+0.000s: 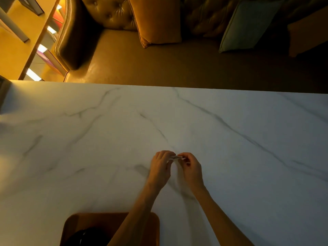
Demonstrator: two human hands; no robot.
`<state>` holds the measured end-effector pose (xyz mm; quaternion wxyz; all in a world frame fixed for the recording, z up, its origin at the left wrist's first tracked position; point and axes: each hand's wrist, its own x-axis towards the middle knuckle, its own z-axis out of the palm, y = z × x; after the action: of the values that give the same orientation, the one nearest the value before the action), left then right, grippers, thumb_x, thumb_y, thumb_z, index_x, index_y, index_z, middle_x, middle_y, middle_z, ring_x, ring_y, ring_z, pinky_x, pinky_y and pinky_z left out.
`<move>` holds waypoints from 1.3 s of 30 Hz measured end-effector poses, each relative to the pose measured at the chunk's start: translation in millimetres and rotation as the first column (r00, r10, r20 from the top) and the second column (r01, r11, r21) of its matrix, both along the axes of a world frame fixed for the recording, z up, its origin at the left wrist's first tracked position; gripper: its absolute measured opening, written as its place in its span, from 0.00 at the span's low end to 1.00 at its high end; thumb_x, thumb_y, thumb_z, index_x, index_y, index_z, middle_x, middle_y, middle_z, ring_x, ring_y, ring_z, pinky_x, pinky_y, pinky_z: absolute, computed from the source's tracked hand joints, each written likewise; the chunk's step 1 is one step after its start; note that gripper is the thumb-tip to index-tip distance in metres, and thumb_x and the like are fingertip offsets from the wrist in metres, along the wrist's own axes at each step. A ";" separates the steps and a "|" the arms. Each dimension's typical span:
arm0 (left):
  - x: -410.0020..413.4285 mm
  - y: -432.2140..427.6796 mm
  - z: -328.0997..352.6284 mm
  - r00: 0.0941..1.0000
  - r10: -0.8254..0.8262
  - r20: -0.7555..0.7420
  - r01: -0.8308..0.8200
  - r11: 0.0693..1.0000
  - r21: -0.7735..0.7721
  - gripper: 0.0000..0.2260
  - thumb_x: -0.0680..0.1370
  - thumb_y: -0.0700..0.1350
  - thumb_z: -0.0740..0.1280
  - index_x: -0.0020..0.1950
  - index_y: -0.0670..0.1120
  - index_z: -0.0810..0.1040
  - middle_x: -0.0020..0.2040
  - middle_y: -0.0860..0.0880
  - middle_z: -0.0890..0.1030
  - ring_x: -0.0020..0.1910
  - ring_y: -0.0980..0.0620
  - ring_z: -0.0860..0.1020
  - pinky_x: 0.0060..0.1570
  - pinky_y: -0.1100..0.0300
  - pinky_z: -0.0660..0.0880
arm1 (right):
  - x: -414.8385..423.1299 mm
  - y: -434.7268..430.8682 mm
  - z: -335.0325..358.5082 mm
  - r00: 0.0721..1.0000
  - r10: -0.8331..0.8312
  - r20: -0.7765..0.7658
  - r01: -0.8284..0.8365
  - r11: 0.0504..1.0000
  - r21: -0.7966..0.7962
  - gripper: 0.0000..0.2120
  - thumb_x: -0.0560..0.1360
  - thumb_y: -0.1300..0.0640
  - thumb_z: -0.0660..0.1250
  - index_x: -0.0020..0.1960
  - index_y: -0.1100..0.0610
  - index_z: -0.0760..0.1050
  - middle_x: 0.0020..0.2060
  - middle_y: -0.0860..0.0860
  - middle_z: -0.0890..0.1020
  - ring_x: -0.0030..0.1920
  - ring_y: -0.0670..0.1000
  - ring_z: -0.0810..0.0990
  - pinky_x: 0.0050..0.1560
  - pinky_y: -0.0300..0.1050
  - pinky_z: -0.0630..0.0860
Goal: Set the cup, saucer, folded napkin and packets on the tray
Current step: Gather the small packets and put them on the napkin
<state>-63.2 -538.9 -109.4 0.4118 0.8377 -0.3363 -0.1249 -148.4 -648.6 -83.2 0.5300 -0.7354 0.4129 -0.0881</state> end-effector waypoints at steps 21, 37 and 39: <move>-16.0 28.0 37.3 0.759 0.077 -0.646 -0.108 0.994 -0.009 0.10 0.82 0.43 0.59 0.58 0.56 0.75 0.50 0.46 0.80 0.46 0.49 0.79 0.46 0.53 0.78 | -18.5 -1.3 30.9 0.955 0.234 -0.184 -0.154 0.917 0.368 0.05 0.76 0.60 0.66 0.49 0.57 0.81 0.34 0.52 0.79 0.34 0.49 0.76 0.38 0.40 0.75; -148.6 196.7 175.0 0.544 0.311 -0.780 -0.338 0.931 0.136 0.08 0.79 0.38 0.64 0.50 0.46 0.83 0.45 0.47 0.84 0.39 0.54 0.84 0.32 0.59 0.82 | -160.3 144.5 131.3 0.924 0.380 0.042 -0.353 0.806 0.475 0.18 0.76 0.61 0.67 0.65 0.50 0.75 0.43 0.52 0.82 0.37 0.48 0.83 0.42 0.42 0.82; -158.7 214.1 182.1 0.590 0.332 -0.737 -0.328 0.932 0.157 0.08 0.79 0.38 0.64 0.51 0.44 0.82 0.44 0.48 0.83 0.37 0.56 0.84 0.31 0.61 0.81 | -167.7 159.7 138.4 0.895 0.446 0.026 -0.413 0.803 0.429 0.20 0.75 0.57 0.68 0.66 0.51 0.73 0.46 0.52 0.82 0.39 0.48 0.84 0.41 0.40 0.82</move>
<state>-221.8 -324.8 72.8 0.5273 0.7583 0.0257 -0.3825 -316.2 -488.9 55.2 0.6668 -0.6795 0.2646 0.1540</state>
